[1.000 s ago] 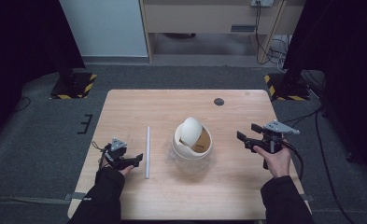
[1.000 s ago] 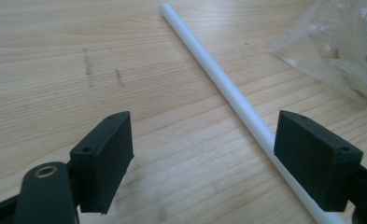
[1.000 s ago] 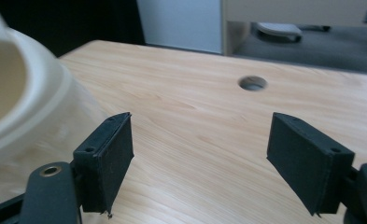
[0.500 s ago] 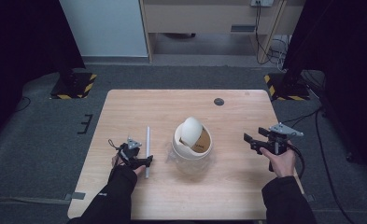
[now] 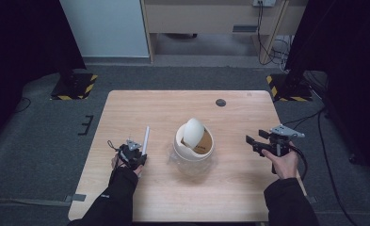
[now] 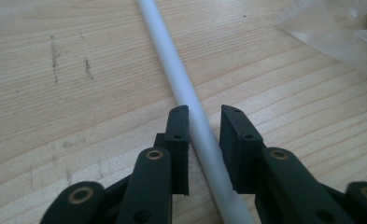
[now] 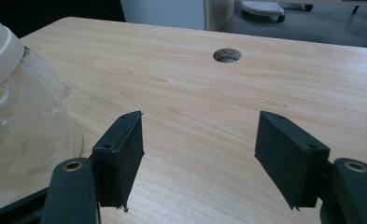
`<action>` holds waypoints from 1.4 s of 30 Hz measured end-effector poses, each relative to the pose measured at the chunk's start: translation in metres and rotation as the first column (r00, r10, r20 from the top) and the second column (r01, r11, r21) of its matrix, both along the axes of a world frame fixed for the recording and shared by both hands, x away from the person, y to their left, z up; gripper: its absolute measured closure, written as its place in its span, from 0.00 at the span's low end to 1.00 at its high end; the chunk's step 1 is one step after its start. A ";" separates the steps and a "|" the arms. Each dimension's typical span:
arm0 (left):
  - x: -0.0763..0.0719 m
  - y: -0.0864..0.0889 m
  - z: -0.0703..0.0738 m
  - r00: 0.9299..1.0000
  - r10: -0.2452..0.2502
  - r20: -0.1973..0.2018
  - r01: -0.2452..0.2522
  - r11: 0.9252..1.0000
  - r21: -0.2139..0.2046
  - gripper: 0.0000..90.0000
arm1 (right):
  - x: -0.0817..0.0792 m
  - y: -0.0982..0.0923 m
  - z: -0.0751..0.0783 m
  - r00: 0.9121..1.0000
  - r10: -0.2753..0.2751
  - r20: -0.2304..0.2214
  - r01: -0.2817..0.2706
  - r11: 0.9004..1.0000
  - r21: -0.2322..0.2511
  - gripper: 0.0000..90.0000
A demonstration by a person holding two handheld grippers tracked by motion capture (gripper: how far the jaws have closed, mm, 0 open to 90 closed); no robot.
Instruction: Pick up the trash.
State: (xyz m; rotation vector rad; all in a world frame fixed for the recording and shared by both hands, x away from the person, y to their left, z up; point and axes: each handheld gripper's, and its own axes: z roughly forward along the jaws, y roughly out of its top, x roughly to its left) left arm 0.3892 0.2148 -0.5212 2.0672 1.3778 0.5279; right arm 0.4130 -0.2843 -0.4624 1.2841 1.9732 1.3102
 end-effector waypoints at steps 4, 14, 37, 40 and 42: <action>0.000 0.002 0.001 1.000 0.002 -0.010 -0.002 1.000 -0.003 0.87 | 0.000 0.000 0.000 1.000 0.002 -0.002 -0.002 1.000 0.000 0.37; -0.003 0.008 0.013 0.999 0.008 0.040 -0.006 0.997 -0.071 0.88 | 0.000 -0.001 0.001 1.000 0.000 -0.008 0.000 1.000 0.008 0.38; -0.031 0.027 0.091 0.896 0.047 0.441 0.091 0.954 -0.285 0.88 | 0.000 -0.004 0.016 0.999 -0.023 0.047 0.021 0.999 0.044 0.32; -0.035 0.023 0.101 0.870 0.036 0.491 0.124 0.949 -0.289 0.88 | -0.001 -0.005 0.020 0.998 -0.022 0.066 0.018 0.998 0.061 0.32; -0.038 0.020 0.107 0.859 0.029 0.511 0.142 0.946 -0.292 0.88 | -0.002 -0.005 0.025 0.996 -0.018 0.084 0.012 0.997 0.077 0.32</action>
